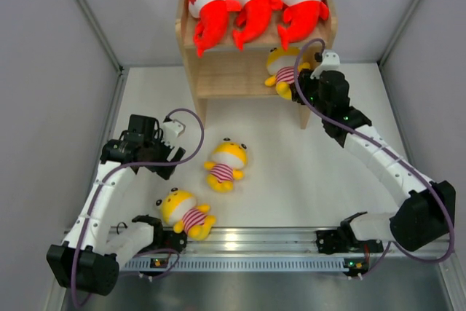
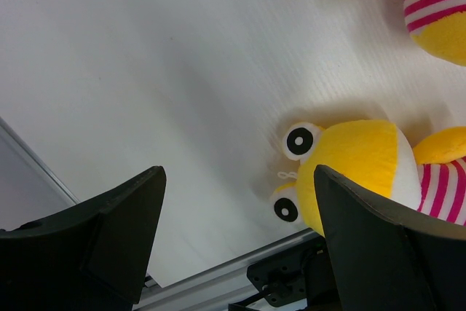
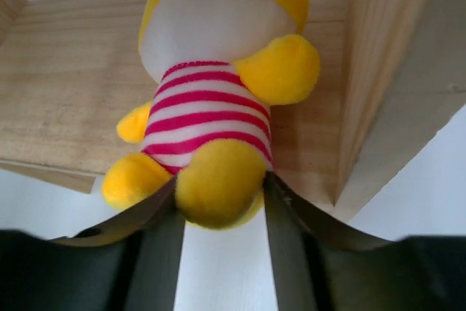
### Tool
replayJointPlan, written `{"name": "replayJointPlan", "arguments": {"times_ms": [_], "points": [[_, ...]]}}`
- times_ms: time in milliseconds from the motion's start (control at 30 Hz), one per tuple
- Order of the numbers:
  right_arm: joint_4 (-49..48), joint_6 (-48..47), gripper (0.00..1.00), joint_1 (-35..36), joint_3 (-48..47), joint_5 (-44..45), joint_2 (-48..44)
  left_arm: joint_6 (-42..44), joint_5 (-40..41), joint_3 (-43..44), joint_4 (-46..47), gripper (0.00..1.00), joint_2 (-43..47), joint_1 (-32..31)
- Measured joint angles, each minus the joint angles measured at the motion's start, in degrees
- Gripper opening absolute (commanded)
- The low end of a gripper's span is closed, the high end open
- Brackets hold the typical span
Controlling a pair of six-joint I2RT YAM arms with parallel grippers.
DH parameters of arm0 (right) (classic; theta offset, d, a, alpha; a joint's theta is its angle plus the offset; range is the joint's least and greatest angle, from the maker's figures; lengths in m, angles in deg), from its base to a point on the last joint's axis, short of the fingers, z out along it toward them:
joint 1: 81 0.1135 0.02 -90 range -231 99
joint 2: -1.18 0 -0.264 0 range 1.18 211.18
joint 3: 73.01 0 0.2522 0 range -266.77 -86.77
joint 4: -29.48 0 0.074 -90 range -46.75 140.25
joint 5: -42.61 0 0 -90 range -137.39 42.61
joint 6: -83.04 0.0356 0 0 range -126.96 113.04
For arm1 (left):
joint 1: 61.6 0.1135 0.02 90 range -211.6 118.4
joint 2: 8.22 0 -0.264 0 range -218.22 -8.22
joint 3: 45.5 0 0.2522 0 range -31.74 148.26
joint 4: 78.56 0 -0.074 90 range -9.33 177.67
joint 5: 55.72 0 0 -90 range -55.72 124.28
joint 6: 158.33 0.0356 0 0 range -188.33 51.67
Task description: Place and organize the stuffed toys onto the shelf
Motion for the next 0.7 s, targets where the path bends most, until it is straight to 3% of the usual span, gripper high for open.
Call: {"name": "replayJointPlan", "arguments": {"times_ms": [67,167,400,567,700], "points": [[0.1,-0.2,0.63,-0.1,-0.5,-0.1,0.0,0.0,0.0,0.0,0.0,0.89,0.0,0.0],[0.8,-0.3,0.72,-0.1,-0.5,-0.3,-0.9,0.0,0.0,0.0,0.0,0.89,0.0,0.0],[6.3,-3.3,0.79,2.3,-0.4,3.6,-12.9,0.0,-0.5,0.0,0.0,0.89,0.0,0.0],[6.4,-8.4,0.79,16.3,2.2,9.2,-21.8,0.0,-0.8,0.0,0.0,0.89,0.1,0.0],[1.8,-12.1,0.79,30.2,10.8,4.7,-21.5,0.0,-1.3,0.0,0.0,0.89,0.2,0.1]]}}
